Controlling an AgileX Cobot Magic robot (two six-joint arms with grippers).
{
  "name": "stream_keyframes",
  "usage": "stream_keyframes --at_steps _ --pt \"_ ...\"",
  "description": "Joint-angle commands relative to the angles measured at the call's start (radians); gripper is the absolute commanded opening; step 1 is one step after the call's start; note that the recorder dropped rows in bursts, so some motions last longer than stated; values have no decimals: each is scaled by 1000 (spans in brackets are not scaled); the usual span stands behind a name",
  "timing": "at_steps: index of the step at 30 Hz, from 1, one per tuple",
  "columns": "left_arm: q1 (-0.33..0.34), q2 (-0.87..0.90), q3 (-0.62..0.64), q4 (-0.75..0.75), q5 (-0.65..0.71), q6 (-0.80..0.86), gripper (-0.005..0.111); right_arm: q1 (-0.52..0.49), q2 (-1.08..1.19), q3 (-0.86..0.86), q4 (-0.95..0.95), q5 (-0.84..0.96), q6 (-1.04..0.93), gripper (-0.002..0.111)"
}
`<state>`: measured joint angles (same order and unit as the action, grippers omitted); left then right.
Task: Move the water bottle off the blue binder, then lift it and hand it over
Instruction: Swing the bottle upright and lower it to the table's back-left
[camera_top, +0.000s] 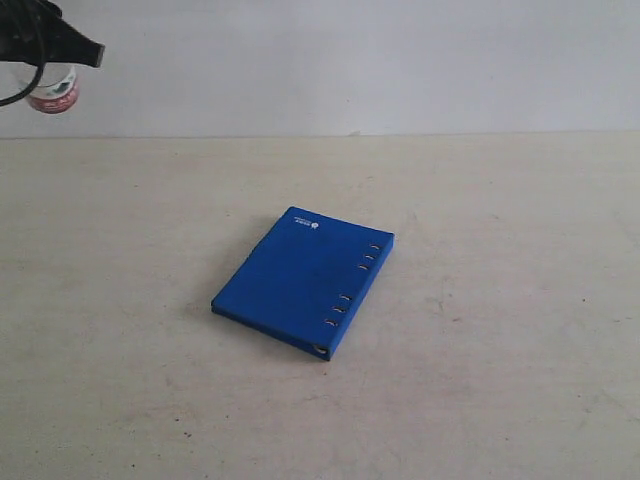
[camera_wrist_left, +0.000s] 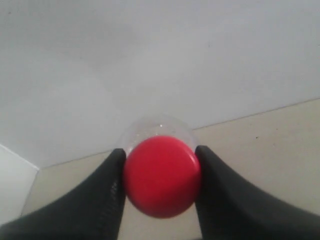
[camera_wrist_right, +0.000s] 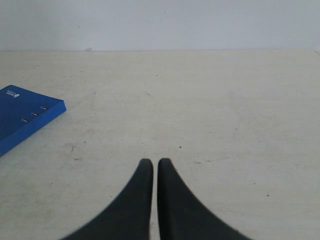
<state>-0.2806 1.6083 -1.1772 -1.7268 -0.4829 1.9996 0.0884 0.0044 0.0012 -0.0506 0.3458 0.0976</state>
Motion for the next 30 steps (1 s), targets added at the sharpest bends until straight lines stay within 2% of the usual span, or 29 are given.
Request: stream_keyframes --at_steps 1,5,8,12,18,24,30 --pt "-10 -41 66 -18 -17 -47 4 2 -4 -1 -4 -11 -1 1" --pt "-10 -76 148 -18 63 -206 4 2 -4 -1 -4 -11 -1 1" --pt "-10 -108 208 -18 184 -312 4 2 -4 -1 -4 -11 -1 1" --pt "-8 -104 217 -18 291 -417 4 2 -4 -1 -4 -11 -1 1" --pt "-8 -37 226 -18 429 -440 4 2 -4 -1 -4 -11 -1 1" --pt "-10 -71 256 -18 405 -433 4 2 -4 -1 -4 -11 -1 1" --pt "-10 -74 236 -18 405 -335 4 2 -4 -1 -4 -11 -1 1"
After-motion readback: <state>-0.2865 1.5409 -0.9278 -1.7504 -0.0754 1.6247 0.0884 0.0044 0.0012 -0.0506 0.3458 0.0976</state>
